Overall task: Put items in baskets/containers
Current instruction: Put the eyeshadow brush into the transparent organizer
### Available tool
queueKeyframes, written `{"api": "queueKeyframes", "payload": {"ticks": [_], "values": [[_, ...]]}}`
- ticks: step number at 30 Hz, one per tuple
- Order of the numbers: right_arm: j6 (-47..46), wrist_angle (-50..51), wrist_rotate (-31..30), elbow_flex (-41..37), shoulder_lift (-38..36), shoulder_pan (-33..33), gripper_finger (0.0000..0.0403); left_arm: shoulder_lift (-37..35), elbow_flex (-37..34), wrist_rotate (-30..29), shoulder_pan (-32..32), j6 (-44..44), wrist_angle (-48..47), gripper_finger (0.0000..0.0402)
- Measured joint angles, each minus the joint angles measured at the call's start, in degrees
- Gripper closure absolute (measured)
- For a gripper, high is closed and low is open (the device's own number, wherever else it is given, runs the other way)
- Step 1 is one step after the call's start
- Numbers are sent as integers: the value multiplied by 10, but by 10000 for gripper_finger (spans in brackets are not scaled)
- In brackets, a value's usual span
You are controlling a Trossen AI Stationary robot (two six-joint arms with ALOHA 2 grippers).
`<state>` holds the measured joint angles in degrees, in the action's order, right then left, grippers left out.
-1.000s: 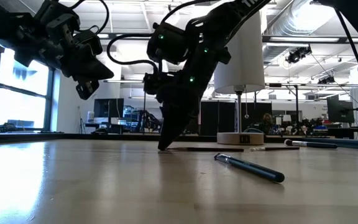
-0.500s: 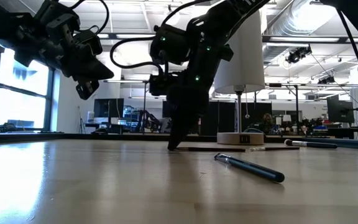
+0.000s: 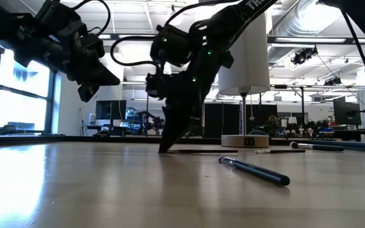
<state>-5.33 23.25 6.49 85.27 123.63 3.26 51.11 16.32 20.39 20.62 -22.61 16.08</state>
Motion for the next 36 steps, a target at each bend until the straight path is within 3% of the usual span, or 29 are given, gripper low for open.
{"api": "queueKeyframes", "payload": {"ticks": [5,14,24,31,36], "values": [[-22,6,24,-1,-20,-11,402,0,0,34,0,-2,1,401],[-17,51,-59,0,-78,-82,403,0,0,60,-1,-64,5,401],[-52,77,-125,0,-126,-156,403,0,0,50,-32,-32,0,401],[-88,45,-174,1,-170,-193,403,0,0,41,-31,-46,2,401],[-112,-51,-208,1,-182,-212,403,0,0,41,-31,-31,4,401]]}}
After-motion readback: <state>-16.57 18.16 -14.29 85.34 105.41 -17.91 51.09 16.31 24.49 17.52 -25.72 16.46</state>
